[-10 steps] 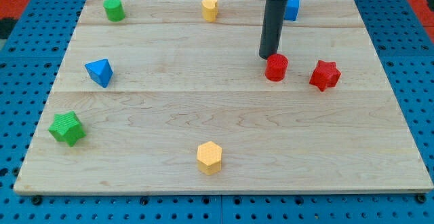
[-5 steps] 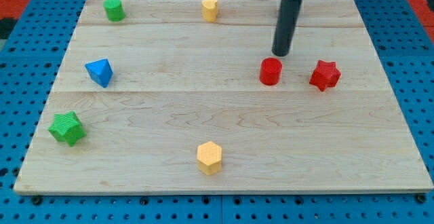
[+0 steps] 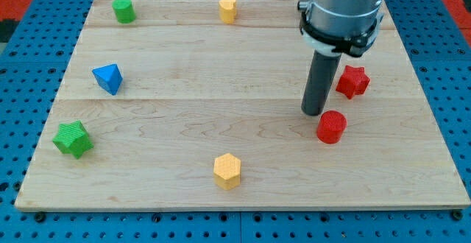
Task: Slide the red circle towards the bottom right
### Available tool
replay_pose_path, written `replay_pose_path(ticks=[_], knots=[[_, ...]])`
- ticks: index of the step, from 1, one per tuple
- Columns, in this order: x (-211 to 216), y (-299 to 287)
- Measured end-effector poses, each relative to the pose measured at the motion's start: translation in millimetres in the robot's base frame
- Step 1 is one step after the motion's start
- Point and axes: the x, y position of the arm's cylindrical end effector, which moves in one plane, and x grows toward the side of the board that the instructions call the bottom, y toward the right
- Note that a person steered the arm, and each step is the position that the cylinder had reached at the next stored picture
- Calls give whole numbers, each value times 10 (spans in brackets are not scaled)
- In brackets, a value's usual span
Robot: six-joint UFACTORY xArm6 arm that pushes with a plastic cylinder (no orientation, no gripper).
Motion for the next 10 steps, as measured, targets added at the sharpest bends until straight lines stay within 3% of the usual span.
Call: replay_pose_path(ticks=[1,3,6,7,8,9,10], knots=[[-152,277],[312,307],[627,57],[610,-318],[649,-258],[682,272],[683,-117]])
